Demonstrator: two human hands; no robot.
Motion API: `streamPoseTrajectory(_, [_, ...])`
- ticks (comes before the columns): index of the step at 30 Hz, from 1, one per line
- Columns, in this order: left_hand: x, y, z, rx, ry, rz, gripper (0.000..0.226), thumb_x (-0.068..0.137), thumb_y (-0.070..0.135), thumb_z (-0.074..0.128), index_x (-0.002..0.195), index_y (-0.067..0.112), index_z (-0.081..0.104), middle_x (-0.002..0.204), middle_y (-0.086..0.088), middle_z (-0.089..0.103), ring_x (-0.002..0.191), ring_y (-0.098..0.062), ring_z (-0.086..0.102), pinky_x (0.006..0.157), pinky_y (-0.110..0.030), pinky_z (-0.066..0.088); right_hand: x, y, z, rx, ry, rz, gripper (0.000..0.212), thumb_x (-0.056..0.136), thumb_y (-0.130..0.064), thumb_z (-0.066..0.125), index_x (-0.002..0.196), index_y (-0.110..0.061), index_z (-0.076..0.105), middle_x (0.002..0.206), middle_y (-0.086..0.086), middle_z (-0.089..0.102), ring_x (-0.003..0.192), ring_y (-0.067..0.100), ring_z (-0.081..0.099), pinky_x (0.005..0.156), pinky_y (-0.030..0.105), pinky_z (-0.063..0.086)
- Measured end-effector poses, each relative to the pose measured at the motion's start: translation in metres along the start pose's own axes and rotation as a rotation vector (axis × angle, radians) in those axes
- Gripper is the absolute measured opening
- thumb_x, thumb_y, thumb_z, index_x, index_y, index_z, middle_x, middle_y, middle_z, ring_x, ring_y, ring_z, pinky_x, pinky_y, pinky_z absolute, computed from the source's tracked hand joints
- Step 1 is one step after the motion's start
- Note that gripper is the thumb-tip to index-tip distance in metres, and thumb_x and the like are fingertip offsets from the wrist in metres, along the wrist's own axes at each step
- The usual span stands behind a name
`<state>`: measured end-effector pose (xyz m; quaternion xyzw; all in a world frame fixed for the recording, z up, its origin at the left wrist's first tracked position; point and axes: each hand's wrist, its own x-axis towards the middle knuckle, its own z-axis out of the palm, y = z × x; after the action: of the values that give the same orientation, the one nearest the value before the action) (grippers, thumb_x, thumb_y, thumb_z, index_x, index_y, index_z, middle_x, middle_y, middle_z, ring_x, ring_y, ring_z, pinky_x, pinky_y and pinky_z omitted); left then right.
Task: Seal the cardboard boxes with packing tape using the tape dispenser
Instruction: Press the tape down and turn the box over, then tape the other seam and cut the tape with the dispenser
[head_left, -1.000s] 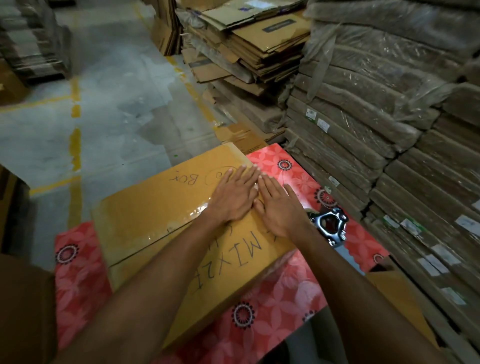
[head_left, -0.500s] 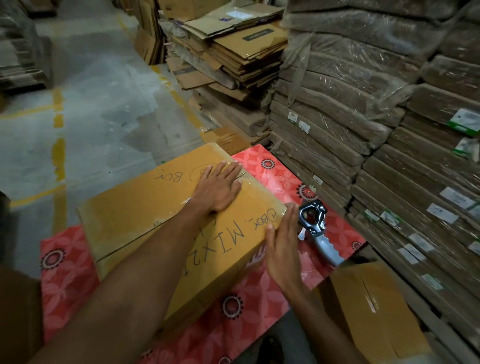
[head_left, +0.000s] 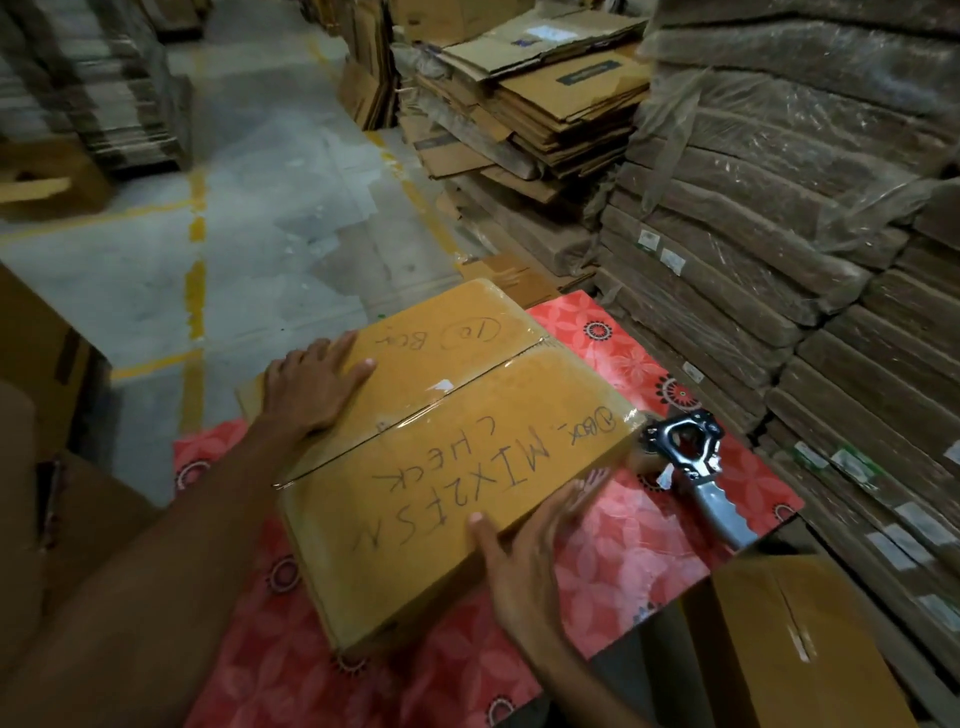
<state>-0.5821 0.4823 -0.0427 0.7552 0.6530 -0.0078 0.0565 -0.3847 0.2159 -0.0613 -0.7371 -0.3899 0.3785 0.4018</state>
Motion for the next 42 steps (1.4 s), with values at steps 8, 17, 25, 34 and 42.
streamPoseTrajectory(8, [-0.087,-0.044,-0.011,-0.083,-0.095,-0.425,0.072,0.095,0.077,0.019,0.158,0.046,0.007,0.157,-0.022,0.030,0.138,-0.052,0.030,0.111,-0.065,0.021,0.186,-0.050,-0.019,-0.422,-0.137,-0.446,0.062,0.089,-0.052,0.058,0.139,-0.015,0.049,0.138,0.014,0.055,0.127,0.036,0.055,0.102,0.047,0.047])
streamPoseTrajectory(17, [-0.203,0.054,0.006,0.077,-0.080,-0.334,0.067,0.107,0.041,0.022,0.141,-0.013,0.044,0.130,-0.029,0.061,0.112,-0.038,0.065,0.089,-0.043,0.052,0.106,-0.075,0.017,-1.011,-0.171,-0.750,0.037,0.093,-0.046,0.047,0.107,-0.017,0.066,0.119,0.005,0.066,0.119,0.029,0.054,0.105,0.051,0.029])
streamPoseTrajectory(25, [-0.230,0.145,-0.029,-0.014,-0.065,-0.166,0.026,0.097,0.022,0.049,0.109,0.008,0.069,0.113,-0.016,0.069,0.102,-0.036,0.065,0.084,-0.039,0.051,0.013,0.005,-0.071,-0.912,-0.391,-0.839,0.087,0.088,-0.079,0.028,0.156,-0.026,0.030,0.165,-0.007,0.026,0.153,0.018,0.017,0.123,0.050,0.003])
streamPoseTrajectory(34, [-0.195,0.160,0.011,-0.033,-0.058,0.356,0.066,0.101,0.059,0.037,0.159,0.028,0.023,0.167,-0.001,0.020,0.154,-0.023,0.017,0.122,-0.056,0.020,0.059,0.042,-0.150,-0.962,-0.536,-1.032,0.090,0.084,-0.045,0.072,0.158,-0.041,0.021,0.165,-0.019,0.013,0.152,0.004,0.005,0.122,0.042,-0.008])
streamPoseTrajectory(42, [-0.181,0.188,0.042,-0.004,-0.058,0.366,0.071,0.101,0.067,0.009,0.161,0.032,-0.006,0.168,0.009,-0.012,0.155,-0.014,-0.012,0.125,-0.049,-0.006,0.120,0.143,-0.224,-0.190,0.262,-0.004,0.049,0.090,-0.028,0.069,0.134,-0.009,0.054,0.123,0.011,0.066,0.110,0.030,0.064,0.082,0.033,0.051])
